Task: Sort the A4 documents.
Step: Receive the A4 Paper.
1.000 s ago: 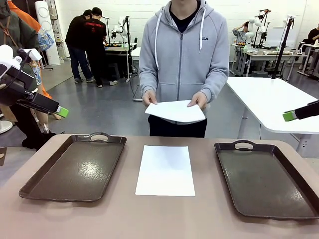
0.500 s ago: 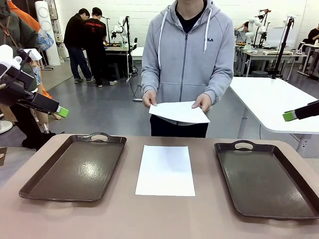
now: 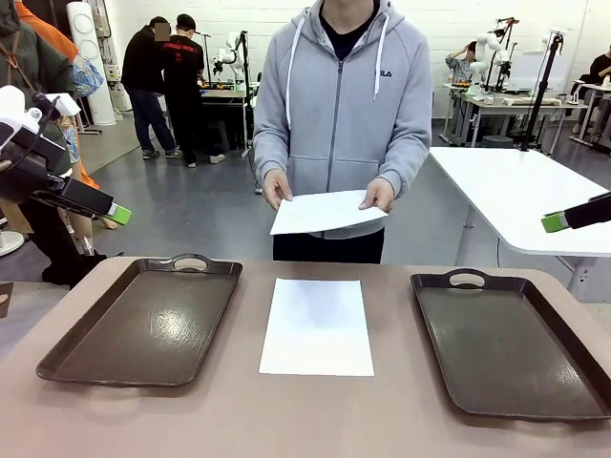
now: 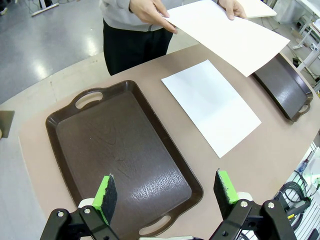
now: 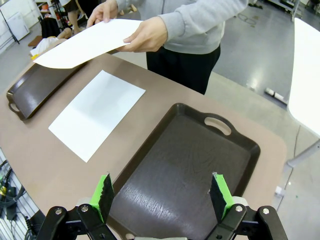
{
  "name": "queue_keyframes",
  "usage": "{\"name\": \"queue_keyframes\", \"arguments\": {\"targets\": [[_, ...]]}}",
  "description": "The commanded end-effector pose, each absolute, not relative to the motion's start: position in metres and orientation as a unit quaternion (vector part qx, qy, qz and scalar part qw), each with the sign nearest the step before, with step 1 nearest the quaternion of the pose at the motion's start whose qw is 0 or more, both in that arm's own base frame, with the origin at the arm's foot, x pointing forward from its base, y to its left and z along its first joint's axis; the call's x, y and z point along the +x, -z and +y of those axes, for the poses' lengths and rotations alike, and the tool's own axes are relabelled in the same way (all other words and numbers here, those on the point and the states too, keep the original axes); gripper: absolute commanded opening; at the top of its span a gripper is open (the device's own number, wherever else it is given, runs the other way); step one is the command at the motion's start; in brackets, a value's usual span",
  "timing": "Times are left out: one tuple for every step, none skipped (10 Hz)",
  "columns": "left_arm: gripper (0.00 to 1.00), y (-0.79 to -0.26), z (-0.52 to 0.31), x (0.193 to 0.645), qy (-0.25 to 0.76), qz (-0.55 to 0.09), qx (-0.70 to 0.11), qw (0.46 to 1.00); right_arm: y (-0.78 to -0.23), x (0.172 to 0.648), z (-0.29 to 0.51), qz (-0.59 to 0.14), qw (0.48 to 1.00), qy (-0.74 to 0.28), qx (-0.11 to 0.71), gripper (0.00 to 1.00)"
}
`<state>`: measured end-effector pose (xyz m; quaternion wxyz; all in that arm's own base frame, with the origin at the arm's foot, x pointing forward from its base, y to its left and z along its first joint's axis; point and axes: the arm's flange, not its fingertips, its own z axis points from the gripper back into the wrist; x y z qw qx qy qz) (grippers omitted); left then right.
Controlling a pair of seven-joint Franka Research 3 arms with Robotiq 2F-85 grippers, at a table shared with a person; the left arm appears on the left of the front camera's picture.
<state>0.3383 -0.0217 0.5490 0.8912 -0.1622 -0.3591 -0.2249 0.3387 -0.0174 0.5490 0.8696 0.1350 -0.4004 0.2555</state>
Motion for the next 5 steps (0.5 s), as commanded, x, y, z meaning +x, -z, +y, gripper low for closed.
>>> {"name": "queue_keyframes", "arguments": {"targets": [[1.00,-0.5492,-0.0203,0.3383,0.227,-0.361,-0.166,0.889,-0.5486,0.3392,-0.0172,-0.401,0.869,-0.256,0.137,1.00],[1.00,-0.5492,-0.0203,0.3383,0.227,-0.361,-0.166,0.889,-0.5486,0.3392,-0.0172,-0.401,0.869,-0.256,0.137,1.00],[1.00,-0.5492,-0.0203,0.3383,0.227,-0.361,-0.166,0.889,-0.5486,0.3392,-0.0172,-0.401,0.869,-0.256,0.137,1.00],[1.00,-0.5492,-0.0203,0.3383,0.227,-0.361,-0.166,0.889,-0.5486,0.3392,-0.0172,-0.401,0.869,-0.256,0.137,1.00],[1.00,-0.5492,-0.0203,0.3383,0.227,-0.361,-0.166,0.889,-0.5486,0.3392,-0.0172,-0.401,0.869,-0.256,0.137,1.00]]}}
